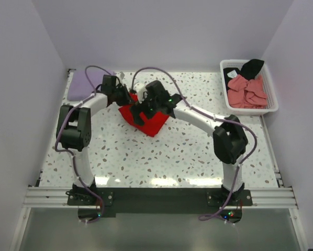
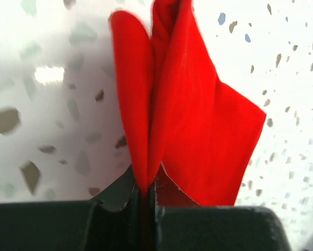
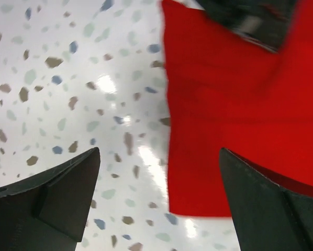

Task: Fold and stack the t-shirts
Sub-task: Neatly place the folded tshirt to the corner

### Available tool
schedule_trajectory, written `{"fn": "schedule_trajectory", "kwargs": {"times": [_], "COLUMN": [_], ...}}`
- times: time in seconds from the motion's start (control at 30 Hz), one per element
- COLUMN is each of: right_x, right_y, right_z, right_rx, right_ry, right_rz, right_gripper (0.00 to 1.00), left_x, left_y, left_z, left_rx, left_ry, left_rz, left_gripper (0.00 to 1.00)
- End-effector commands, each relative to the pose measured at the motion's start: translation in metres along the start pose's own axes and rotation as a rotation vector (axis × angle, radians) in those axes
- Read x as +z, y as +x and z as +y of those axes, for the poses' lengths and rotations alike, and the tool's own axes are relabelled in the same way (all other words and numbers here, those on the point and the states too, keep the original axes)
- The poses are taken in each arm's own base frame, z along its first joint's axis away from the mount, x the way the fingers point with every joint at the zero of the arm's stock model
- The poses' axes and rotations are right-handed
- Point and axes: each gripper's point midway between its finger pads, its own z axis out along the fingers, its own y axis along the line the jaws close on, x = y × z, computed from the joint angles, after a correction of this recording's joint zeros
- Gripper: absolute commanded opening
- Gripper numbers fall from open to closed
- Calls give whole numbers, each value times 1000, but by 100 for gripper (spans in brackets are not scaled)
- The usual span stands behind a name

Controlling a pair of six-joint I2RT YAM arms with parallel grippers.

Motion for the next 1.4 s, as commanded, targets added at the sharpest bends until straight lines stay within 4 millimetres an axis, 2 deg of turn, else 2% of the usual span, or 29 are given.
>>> {"fn": "schedule_trajectory", "kwargs": {"times": [0.0, 0.03, 0.07, 0.1, 0.13, 0.17, 0.2, 0.23, 0.3, 0.33, 0.4, 0.43, 0.53, 0.83, 1.17, 1.33, 1.37], "right_x": [-61, -66, -72, -77, -80, -86, -88, -90, -92, -95, -97, -98, -100, -102, -108, -107, -107], "right_y": [-37, -35, -31, -24, -15, -12, -9, -6, 2, 3, 5, 5, 6, 10, 14, 14, 15], "right_z": [-45, -53, -66, -71, -80, -83, -86, -89, -93, -95, -96, -95, -93, -92, -90, -89, -89], "right_rx": [0, 7, 7, 10, 14, 15, 15, 19, 22, 22, 21, 20, 19, 5, -15, -14, -15], "right_ry": [101, 119, 142, 158, 177, 187, 193, 201, 208, 211, 213, 212, 203, 206, 203, 198, 198], "right_rz": [-126, -126, -120, -102, -85, -84, -81, -77, -60, -60, -57, -57, -54, -42, -29, -29, -26], "right_gripper": [99, 99, 99, 99, 99, 99, 99, 99, 99, 99, 99, 99, 99, 99, 99, 99, 99], "left_x": [-5, -7, -13, -11, -19, -15, -17, -25, -22, -29, -31, -39, -53, -98, -126, -131, -138], "left_y": [-35, -48, -74, -80, -104, -111, -119, -140, -145, -163, -169, -180, -197, -230, -243, -246, -251], "left_z": [19, 18, 9, 16, 15, 23, 22, 22, 32, 30, 39, 39, 38, 7, -15, -18, -6], "left_rx": [263, 302, 380, 405, 455, 458, 465, 484, 483, 495, 479, 480, 490, 567, 569, 570, 557], "left_ry": [-109, -116, -107, -135, -156, -175, -156, -153, -166, -178, -208, -214, -225, -226, -213, -217, -235], "left_rz": [-19, -38, -85, -78, -111, -112, -118, -153, -135, -167, -165, -191, -234, -348, -411, -419, -431], "left_gripper": [0, 0, 0, 0, 0, 0, 0, 0, 0, 0, 0, 0, 0, 0, 0, 0, 0]}}
